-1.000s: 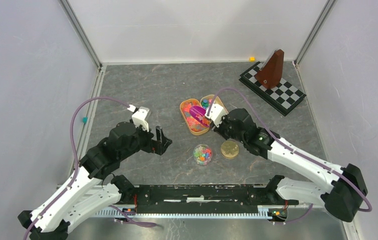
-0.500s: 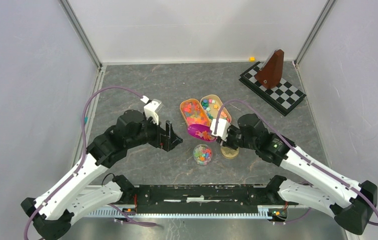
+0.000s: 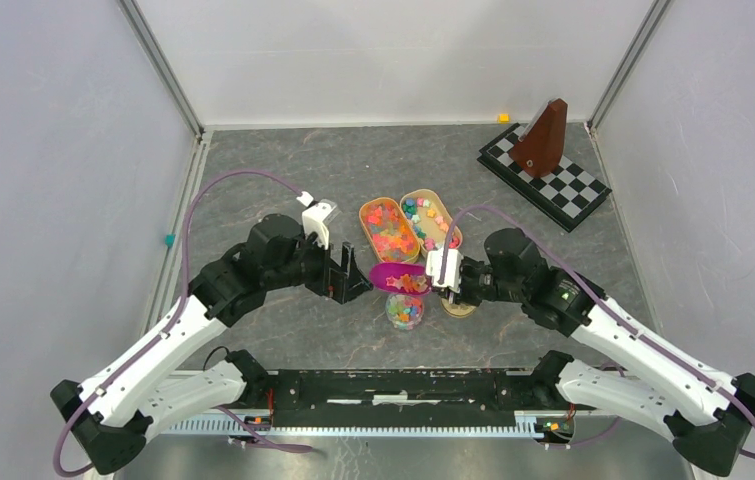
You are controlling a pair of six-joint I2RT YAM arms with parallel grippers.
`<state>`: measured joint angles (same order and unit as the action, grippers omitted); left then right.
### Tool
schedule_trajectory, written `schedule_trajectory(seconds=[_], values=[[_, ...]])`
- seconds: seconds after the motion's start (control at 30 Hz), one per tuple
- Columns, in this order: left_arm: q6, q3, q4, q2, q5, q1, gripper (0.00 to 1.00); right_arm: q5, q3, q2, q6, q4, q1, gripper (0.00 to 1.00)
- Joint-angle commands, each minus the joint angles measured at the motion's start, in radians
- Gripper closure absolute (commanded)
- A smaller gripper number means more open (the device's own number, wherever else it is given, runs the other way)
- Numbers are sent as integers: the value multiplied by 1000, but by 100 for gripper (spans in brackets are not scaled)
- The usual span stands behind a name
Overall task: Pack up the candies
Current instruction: Scoop the fake candies from the storage box.
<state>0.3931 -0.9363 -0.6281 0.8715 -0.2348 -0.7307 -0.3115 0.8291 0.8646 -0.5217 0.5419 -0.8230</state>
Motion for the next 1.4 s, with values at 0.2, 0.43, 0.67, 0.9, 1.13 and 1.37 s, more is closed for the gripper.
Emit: schedule_trajectory(seconds=[0.2, 0.43, 0.67, 0.9, 1.13, 1.37], values=[[4, -22, 37, 16, -22, 2, 0, -105, 92, -35, -40, 8, -5, 100], [-10, -24, 29, 18, 9, 2, 0, -133, 99, -53, -60, 25, -5, 100], [-9, -17, 27, 20, 15, 2, 0, -151, 102, -88, -55, 9, -5, 100], [-5, -12, 29, 23, 6, 2, 0, -171, 116, -142, -24, -45, -5, 100], [5, -6, 42, 25, -16, 2, 0, -188, 116, -174, 11, -94, -5, 100], [9, -4, 43, 16, -17, 2, 0, -123, 118, -151, -26, -3, -5, 100]])
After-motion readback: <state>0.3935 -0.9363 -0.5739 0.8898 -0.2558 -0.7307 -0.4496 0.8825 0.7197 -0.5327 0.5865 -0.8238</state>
